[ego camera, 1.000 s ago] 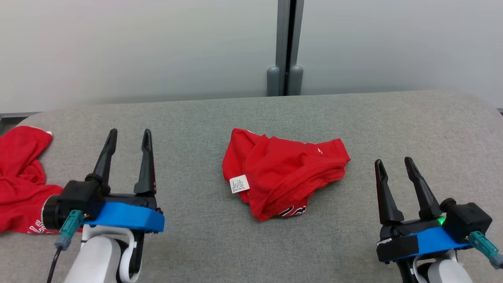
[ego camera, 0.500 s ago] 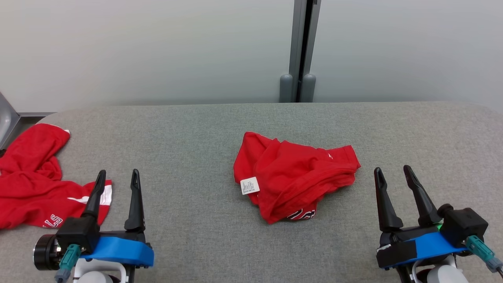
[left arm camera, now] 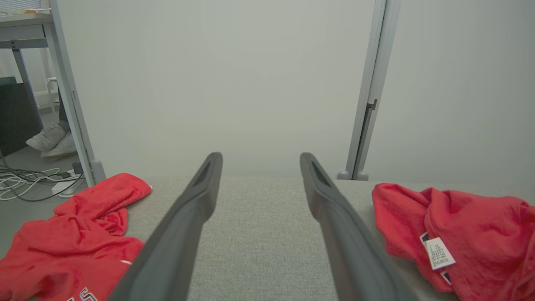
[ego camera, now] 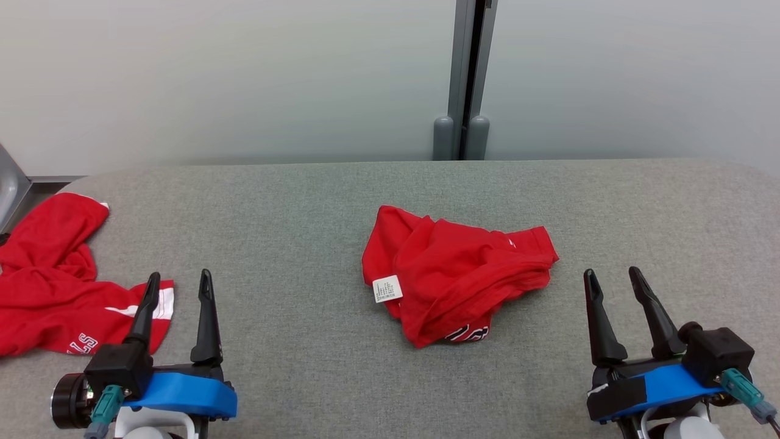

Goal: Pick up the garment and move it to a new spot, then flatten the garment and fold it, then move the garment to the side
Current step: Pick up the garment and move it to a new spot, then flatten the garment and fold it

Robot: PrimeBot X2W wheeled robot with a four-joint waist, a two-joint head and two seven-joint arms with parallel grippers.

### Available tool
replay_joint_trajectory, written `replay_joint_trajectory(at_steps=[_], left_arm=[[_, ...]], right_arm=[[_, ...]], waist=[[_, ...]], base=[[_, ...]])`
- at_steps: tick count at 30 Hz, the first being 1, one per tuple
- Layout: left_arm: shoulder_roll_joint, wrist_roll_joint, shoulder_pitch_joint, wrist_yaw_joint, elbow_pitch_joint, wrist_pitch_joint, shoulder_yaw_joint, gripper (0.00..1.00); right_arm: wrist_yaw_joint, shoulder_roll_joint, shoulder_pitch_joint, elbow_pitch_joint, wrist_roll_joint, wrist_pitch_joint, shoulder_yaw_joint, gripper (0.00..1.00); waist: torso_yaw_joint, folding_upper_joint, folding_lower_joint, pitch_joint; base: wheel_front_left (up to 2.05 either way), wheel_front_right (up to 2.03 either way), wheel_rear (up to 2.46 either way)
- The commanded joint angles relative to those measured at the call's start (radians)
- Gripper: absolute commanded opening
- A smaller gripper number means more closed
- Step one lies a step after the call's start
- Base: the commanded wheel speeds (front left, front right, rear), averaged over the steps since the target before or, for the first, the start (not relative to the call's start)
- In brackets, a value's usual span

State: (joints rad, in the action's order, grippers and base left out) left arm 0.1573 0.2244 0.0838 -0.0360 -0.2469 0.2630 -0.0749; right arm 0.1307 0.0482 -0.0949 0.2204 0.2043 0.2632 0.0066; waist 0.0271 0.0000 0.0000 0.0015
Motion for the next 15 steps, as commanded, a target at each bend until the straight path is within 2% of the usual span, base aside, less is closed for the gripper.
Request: replay_joint_trajectory(at_steps=[1, 15], left_arm=[[-0.004, -0.009, -0.006, -0.004, -0.001, 0.003, 0.01, 1.0], [-0.026, -0.042, -0.001, -0.024, -0.011, 0.003, 0.041, 1.0]], right_arm=[[0.0, 0.004, 0.009, 0.007, -0.005, 0.002, -0.001, 1.0], [0.0, 0.004, -0.004, 0.03, -0.01, 0.002, 0.0, 1.0]], waist=[[0.0, 0.0, 0.0, -0.001], [0.002, 0.0, 0.0, -0.003]], base=[[0.0, 0.0, 0.0], [0.0, 0.0, 0.0]])
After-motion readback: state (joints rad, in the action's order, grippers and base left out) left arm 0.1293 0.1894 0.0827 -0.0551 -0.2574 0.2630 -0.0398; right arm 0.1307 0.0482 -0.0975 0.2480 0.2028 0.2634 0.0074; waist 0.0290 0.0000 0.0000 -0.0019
